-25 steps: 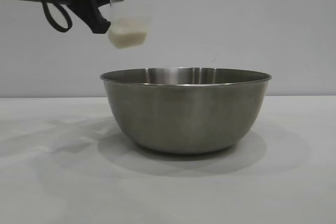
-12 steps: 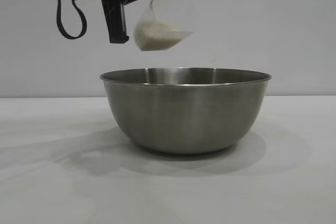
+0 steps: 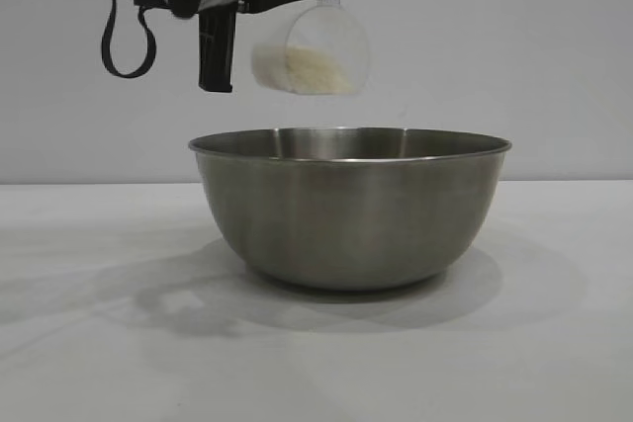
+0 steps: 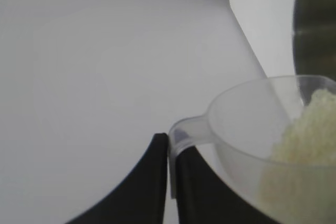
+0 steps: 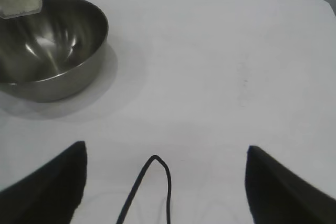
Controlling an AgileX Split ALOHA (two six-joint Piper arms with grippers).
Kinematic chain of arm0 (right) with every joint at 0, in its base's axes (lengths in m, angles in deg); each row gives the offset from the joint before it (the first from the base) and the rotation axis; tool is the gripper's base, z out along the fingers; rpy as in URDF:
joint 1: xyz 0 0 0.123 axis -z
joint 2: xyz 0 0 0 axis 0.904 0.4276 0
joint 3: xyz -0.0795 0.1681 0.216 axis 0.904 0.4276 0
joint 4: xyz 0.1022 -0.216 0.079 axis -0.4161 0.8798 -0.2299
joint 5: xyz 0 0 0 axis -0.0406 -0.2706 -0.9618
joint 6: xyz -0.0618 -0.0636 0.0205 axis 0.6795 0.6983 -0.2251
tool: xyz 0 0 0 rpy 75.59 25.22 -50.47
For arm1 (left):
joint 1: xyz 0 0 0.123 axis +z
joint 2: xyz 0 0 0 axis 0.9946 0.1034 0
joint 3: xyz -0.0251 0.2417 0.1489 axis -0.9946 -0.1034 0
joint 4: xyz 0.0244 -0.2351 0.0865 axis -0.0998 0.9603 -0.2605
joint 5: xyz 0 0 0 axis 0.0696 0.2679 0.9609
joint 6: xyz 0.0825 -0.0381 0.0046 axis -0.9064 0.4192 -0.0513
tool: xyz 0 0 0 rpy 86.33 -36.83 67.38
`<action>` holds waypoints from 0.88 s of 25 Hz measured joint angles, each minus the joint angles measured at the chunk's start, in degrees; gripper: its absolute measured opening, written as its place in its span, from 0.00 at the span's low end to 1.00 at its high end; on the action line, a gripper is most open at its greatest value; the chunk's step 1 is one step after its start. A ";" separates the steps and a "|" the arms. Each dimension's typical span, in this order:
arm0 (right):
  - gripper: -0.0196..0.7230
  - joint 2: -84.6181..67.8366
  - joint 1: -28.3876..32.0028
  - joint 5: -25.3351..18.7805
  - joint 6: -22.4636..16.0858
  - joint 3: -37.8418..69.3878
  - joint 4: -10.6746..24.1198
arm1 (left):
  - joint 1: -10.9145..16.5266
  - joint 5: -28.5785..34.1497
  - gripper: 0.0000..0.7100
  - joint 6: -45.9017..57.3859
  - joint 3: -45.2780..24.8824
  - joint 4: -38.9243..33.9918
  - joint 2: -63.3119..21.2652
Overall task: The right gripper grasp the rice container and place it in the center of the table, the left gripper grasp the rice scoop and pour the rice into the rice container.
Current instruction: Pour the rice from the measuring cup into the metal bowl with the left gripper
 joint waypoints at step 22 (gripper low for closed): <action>0.80 0.00 0.00 0.00 0.00 0.00 0.00 | 0.00 0.00 0.00 -29.68 0.11 -1.46 0.00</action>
